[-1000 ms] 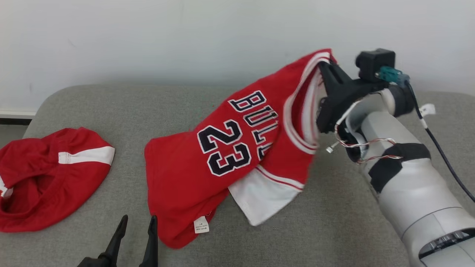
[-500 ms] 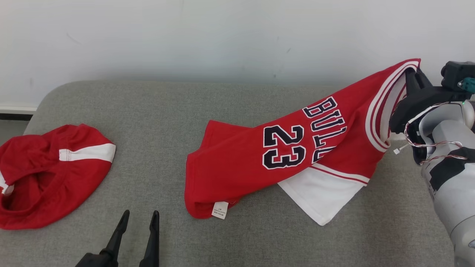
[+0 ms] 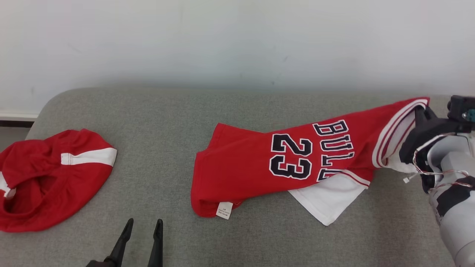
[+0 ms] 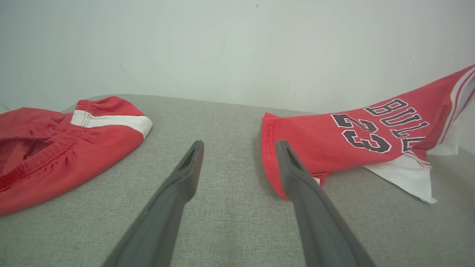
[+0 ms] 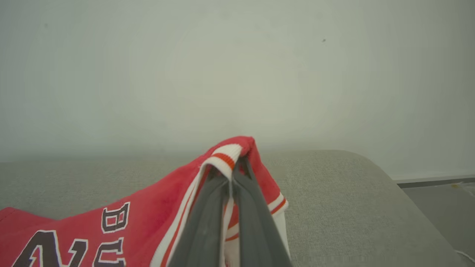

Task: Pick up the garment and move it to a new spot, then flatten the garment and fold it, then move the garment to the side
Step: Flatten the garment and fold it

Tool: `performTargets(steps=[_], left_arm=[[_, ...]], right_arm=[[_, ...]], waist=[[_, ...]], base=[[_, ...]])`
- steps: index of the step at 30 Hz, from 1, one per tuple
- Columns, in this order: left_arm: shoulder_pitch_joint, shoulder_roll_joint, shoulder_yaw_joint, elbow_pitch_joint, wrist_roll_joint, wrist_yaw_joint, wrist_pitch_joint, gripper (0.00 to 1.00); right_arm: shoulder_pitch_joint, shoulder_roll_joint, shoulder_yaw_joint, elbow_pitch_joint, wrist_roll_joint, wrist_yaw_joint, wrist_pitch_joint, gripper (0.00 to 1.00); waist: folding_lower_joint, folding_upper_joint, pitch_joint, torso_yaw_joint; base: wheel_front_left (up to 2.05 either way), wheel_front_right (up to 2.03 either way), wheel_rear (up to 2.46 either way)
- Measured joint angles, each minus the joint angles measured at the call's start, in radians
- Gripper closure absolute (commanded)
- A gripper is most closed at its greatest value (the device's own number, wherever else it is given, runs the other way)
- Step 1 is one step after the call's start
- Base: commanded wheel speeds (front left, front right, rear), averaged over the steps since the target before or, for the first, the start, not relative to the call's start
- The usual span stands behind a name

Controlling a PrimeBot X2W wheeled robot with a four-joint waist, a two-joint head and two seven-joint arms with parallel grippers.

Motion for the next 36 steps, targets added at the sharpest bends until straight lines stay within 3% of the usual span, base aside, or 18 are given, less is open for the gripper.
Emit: performTargets(steps=[14,25,36], left_arm=[[-0.014,0.011,-0.012,0.009,-0.001,-0.001,0.000,0.00],[0.020,-0.006,0.003,0.008,0.001,-0.001,0.000,0.00],[0.014,-0.008,0.002,-0.002,0.008,-0.001,0.000,0.00]], right_arm=[[0.065,0.001,-0.113,0.043,-0.136,0.000,0.126,0.00],[0.225,0.161,-0.106,0.032,-0.131,0.000,0.155,0.00],[0.307,0.208,-0.094,-0.034,-0.117,0.000,0.235,0.00]], waist=[[0.0000,0.0000,0.011,0.035],[0.0000,0.0000,-0.025,0.002],[0.0001,0.0000,0.000,-0.001]], base=[[0.00,0.00,0.00],[0.00,0.00,0.00],[0.00,0.00,0.00]])
